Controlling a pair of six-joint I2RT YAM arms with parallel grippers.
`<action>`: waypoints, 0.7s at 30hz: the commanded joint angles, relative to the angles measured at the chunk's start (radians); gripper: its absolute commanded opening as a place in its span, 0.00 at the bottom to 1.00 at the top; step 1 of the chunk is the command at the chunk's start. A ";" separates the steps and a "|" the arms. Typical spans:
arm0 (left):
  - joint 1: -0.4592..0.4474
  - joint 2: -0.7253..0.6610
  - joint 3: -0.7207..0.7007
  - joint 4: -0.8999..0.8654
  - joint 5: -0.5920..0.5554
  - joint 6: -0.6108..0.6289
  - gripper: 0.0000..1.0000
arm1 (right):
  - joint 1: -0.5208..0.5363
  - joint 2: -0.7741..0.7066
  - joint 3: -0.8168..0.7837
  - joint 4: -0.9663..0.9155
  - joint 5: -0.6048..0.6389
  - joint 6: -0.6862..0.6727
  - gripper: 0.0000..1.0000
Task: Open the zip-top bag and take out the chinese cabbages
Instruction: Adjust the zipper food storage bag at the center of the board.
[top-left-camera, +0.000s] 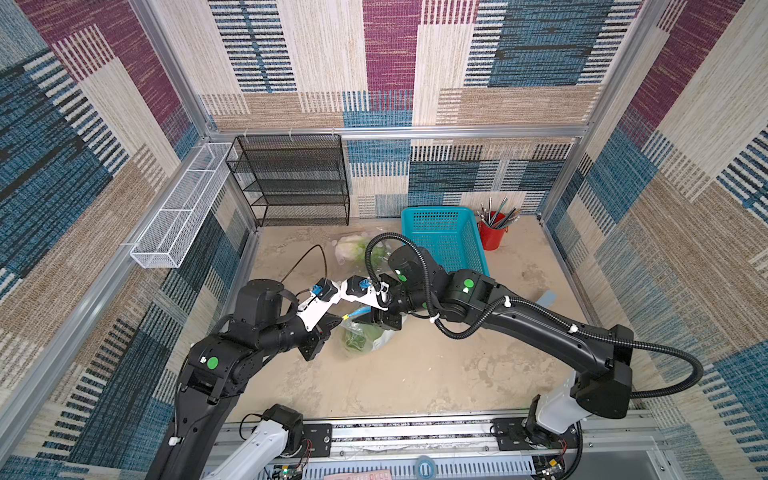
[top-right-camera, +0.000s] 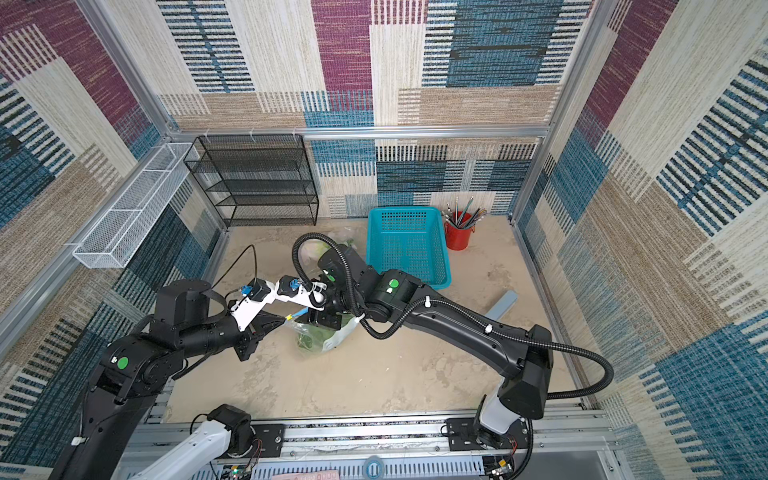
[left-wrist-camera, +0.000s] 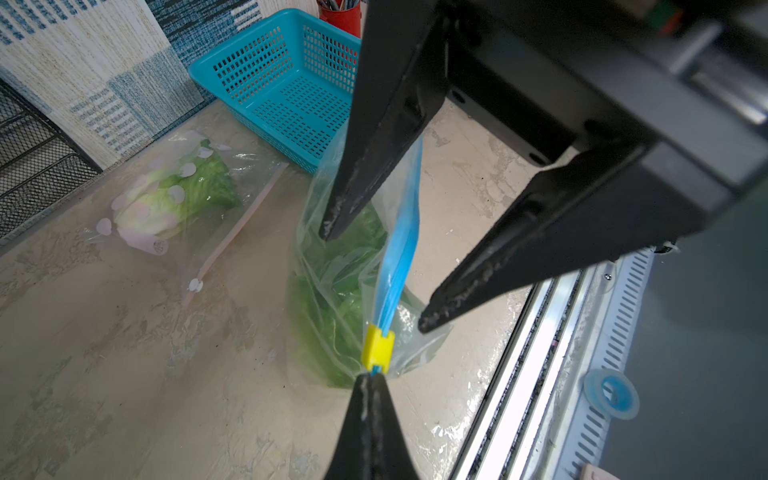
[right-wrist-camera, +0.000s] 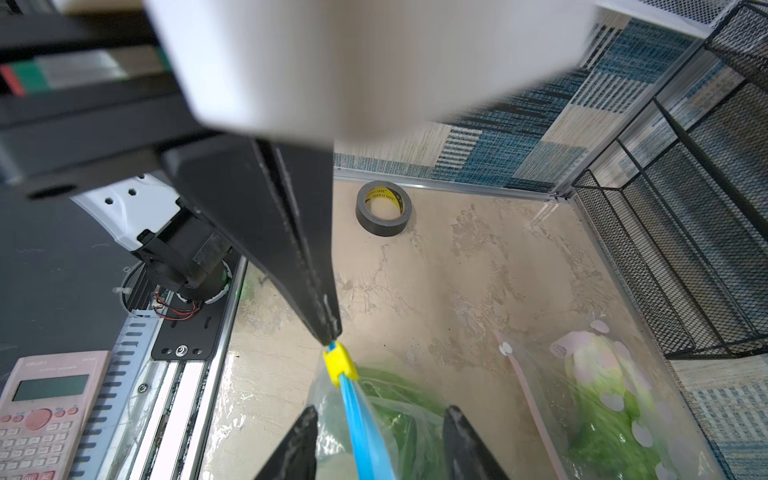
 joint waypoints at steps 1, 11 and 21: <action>-0.003 0.000 0.011 0.070 0.074 0.046 0.00 | 0.009 0.026 0.002 -0.082 0.021 -0.017 0.46; -0.004 -0.010 0.011 0.090 0.080 0.040 0.00 | 0.012 0.047 0.025 -0.135 0.001 -0.007 0.05; -0.004 -0.062 -0.010 0.098 0.029 0.029 0.00 | 0.013 0.046 0.020 -0.125 0.005 0.000 0.00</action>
